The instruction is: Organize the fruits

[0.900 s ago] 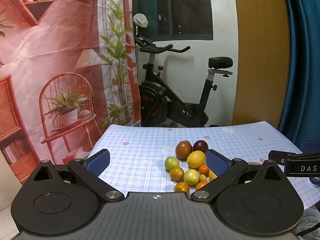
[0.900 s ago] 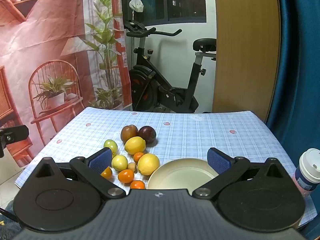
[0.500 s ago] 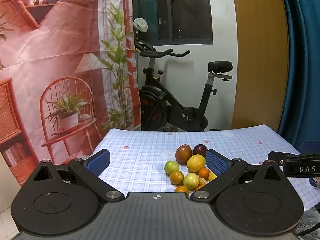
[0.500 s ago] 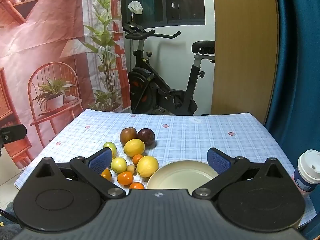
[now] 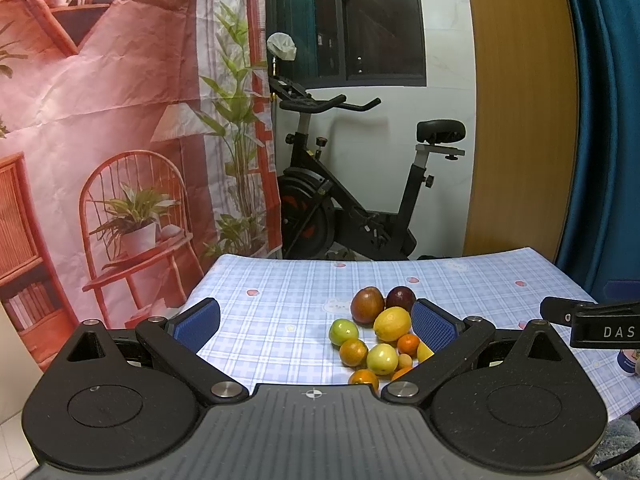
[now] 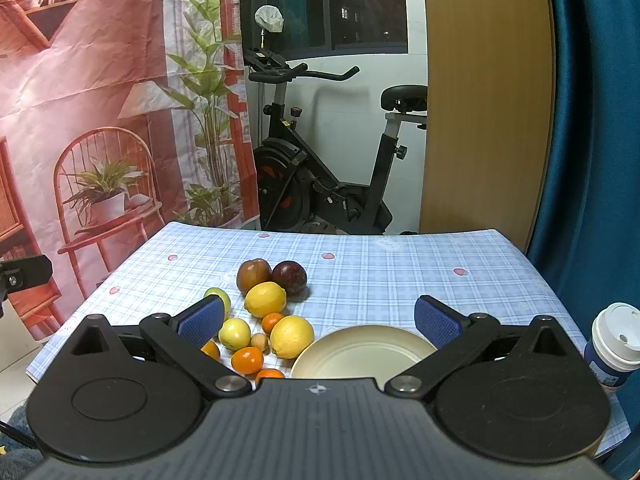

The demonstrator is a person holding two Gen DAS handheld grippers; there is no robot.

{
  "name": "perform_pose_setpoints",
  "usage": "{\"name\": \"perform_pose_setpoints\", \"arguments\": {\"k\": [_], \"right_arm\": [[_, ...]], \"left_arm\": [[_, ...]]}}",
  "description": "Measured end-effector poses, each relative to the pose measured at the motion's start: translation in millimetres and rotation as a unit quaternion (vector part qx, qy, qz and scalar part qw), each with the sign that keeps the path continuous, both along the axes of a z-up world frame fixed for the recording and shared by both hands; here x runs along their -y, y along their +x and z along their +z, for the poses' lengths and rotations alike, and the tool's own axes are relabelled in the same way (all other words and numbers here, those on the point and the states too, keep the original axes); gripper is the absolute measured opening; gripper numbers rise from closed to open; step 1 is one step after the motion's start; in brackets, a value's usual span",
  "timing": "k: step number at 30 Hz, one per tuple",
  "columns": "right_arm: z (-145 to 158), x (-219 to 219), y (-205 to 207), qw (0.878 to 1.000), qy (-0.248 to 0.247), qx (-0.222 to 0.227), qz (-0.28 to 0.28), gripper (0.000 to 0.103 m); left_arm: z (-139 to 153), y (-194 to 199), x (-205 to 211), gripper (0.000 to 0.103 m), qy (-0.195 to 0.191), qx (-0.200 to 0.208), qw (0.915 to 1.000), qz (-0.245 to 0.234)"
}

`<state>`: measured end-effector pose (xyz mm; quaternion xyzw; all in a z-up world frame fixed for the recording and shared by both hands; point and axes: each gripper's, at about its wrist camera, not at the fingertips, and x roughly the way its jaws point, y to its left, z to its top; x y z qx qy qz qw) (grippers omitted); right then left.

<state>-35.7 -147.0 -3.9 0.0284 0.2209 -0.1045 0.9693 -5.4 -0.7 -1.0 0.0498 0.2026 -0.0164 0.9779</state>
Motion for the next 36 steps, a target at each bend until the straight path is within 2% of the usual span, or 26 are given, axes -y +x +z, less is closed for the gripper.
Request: {"name": "perform_pose_setpoints", "arguments": {"k": [36], "right_arm": [[0.6, -0.3, -2.2, 1.000, -0.001, 0.004, -0.001, 0.103]], "left_arm": [[0.4, 1.7, -1.0, 0.103, -0.002, -0.002, 1.0000, -0.003]]}}
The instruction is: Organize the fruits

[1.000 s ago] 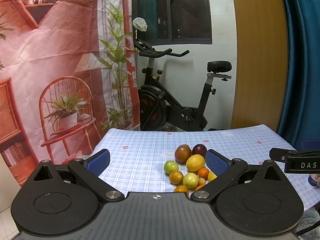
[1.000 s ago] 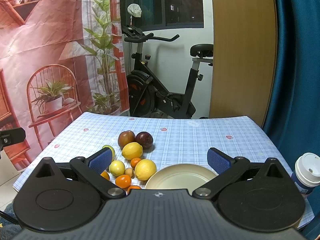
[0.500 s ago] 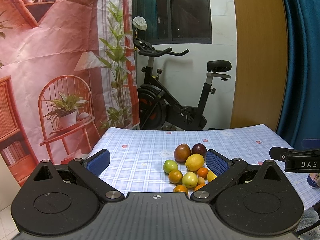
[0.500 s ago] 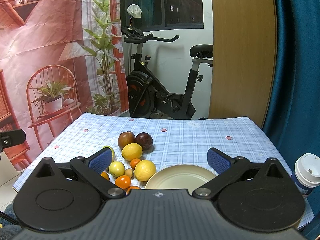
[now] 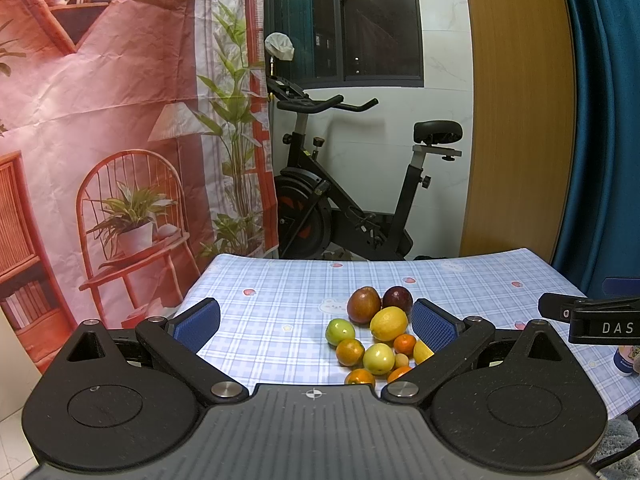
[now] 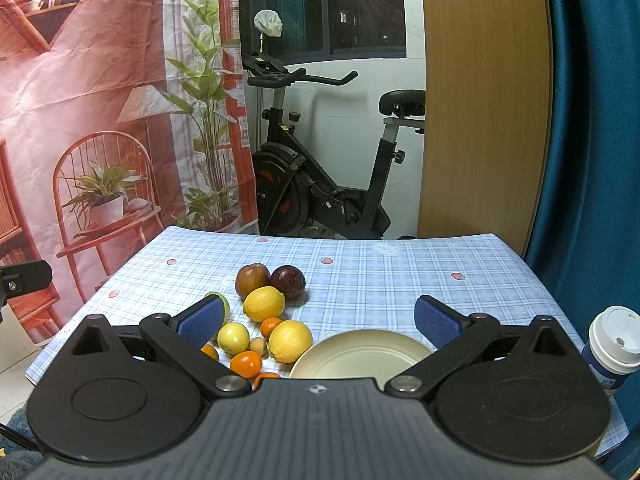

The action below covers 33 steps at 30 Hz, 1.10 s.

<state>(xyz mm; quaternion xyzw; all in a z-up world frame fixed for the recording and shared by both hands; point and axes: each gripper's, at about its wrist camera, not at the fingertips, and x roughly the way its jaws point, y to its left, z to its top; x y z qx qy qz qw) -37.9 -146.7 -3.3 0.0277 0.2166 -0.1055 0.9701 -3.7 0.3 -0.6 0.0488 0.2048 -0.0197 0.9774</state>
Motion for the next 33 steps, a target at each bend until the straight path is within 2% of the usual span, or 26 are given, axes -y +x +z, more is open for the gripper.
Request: {"name": "perform_pose_setpoints", "arguments": {"k": [27, 33], "right_arm": [[-1.4, -0.8, -0.8, 1.000, 0.000, 0.001, -0.001, 0.103], [4.0, 5.4, 0.5, 1.000, 0.004, 0.024, 0.000, 0.103]], "left_arm": [[-4.5, -0.2, 2.5, 0.103, -0.008, -0.004, 1.0000, 0.001], [-4.2, 3.5, -0.4, 0.103, -0.020, -0.008, 0.9997, 0.009]]}}
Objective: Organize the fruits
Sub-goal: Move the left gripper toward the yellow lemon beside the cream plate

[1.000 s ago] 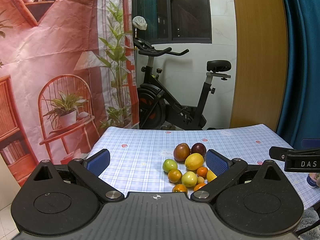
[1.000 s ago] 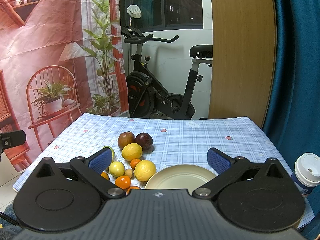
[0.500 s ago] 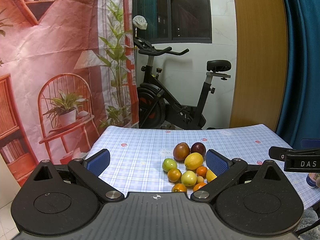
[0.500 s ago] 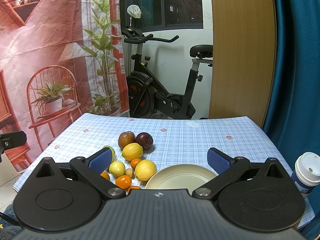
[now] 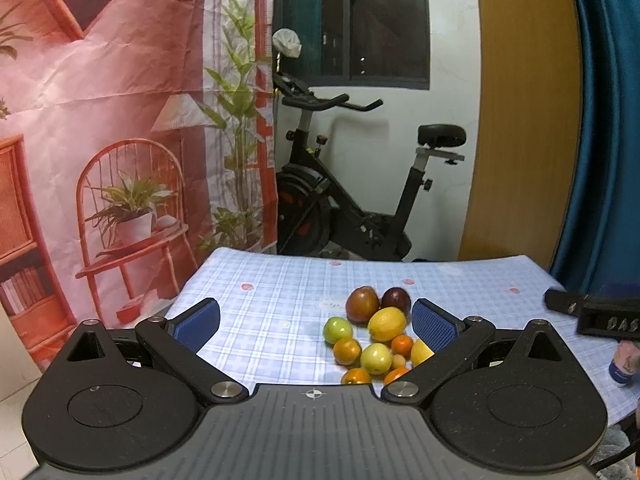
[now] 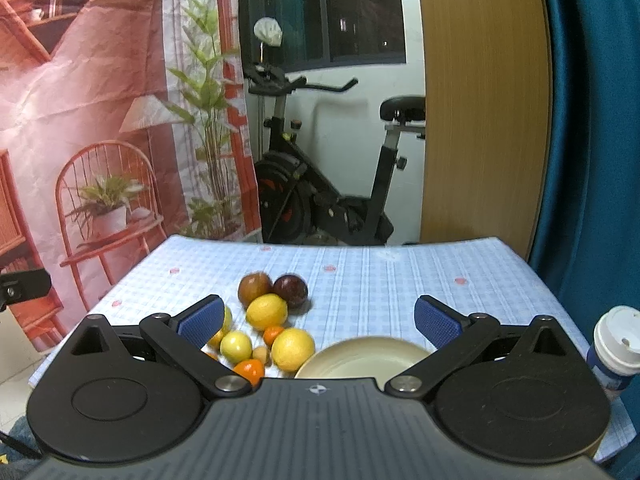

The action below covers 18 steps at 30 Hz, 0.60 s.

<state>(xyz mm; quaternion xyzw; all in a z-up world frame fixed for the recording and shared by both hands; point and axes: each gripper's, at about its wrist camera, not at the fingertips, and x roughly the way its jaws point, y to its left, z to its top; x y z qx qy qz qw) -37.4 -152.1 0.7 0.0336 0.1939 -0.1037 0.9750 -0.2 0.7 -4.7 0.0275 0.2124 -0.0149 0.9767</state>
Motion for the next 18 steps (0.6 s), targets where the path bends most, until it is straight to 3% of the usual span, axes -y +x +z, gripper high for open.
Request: {"name": "perform_pose_setpoints", "arguments": {"k": [5, 9, 15, 18], "right_arm": [[5, 11, 5, 0.999, -0.009, 0.032, 0.010, 0.103], [2, 25, 16, 0.998, 0.015, 0.052, 0.029, 0.103], [-3, 34, 32, 0.994, 0.014, 0.103, 0.031, 0.103], [-7, 35, 47, 0.993, 0.012, 0.103, 0.048, 0.103]], "left_arm": [[0, 10, -2, 0.103, -0.003, 0.000, 1.0000, 0.004], [2, 21, -10, 0.103, -0.010, 0.014, 0.9998, 0.013], [-2, 39, -9, 0.103, 0.016, 0.033, 0.9990, 0.026], [-5, 49, -8, 0.102, 0.020, 0.033, 0.9990, 0.024]]}}
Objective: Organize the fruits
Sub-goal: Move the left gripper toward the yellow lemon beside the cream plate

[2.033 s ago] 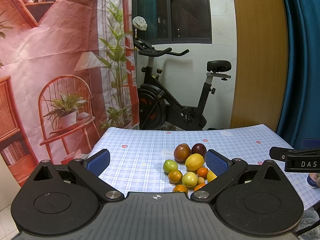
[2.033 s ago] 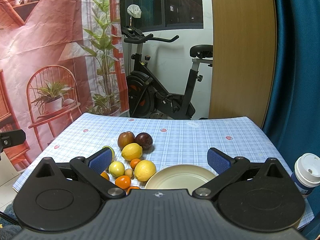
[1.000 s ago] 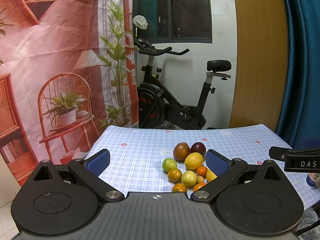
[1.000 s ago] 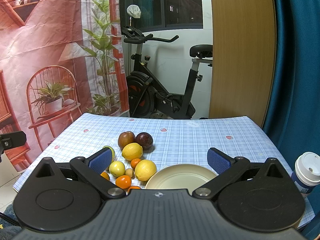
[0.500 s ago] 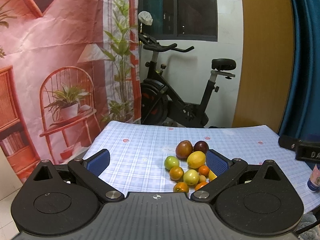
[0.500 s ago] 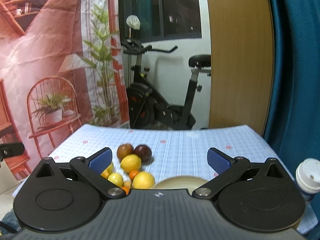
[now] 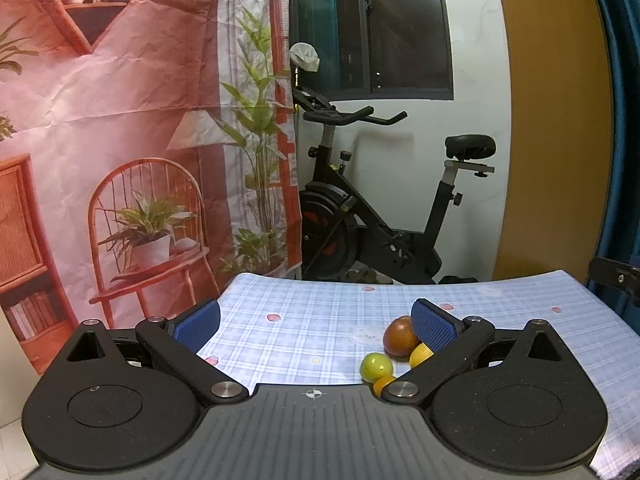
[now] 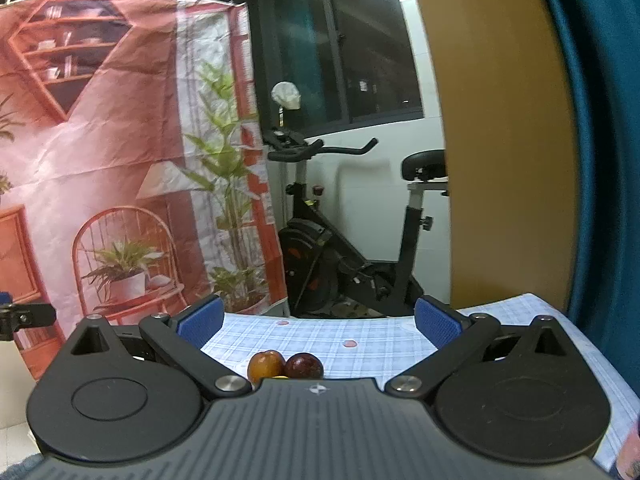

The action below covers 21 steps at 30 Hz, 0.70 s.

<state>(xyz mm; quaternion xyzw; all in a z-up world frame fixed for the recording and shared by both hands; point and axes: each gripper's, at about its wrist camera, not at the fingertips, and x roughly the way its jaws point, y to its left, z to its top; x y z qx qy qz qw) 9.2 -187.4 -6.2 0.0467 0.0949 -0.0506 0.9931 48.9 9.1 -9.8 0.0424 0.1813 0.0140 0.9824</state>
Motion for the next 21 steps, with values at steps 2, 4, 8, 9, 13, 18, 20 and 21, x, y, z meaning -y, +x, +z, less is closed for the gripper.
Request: {"name": "perform_pose_setpoints", "arguments": {"k": [2, 4, 8, 9, 13, 18, 20, 21], "right_arm": [[-3, 0, 11, 1.000, -0.015, -0.008, 0.009, 0.103], [-5, 2, 21, 1.000, -0.016, -0.012, 0.011, 0.103], [-13, 9, 40, 1.000, 0.007, -0.017, 0.012, 0.103], [-15, 11, 45, 1.000, 0.013, -0.022, 0.018, 0.103], [-23, 14, 64, 0.999, 0.016, -0.043, 0.029, 0.103], [-38, 10, 82, 0.997, -0.002, -0.065, 0.032, 0.103], [-46, 9, 86, 0.997, 0.008, -0.069, 0.039, 0.103], [-49, 9, 87, 0.997, 0.010, -0.071, 0.041, 0.103]], "left_arm": [[-2, 5, 1, 0.102, 0.001, 0.003, 0.9999, -0.015], [-4, 10, 3, 0.102, 0.007, 0.004, 0.9997, -0.021], [-8, 25, 3, 0.097, 0.009, -0.001, 0.9997, -0.024], [-10, 29, 1, 0.097, 0.007, -0.004, 0.9997, -0.024], [-16, 48, -4, 0.096, -0.007, -0.018, 0.9995, -0.025], [-30, 60, -10, 0.094, -0.044, -0.021, 0.9968, -0.063], [-37, 65, -8, 0.093, -0.046, -0.028, 0.9960, -0.072], [-41, 68, -7, 0.092, -0.048, -0.033, 0.9953, -0.077]]}}
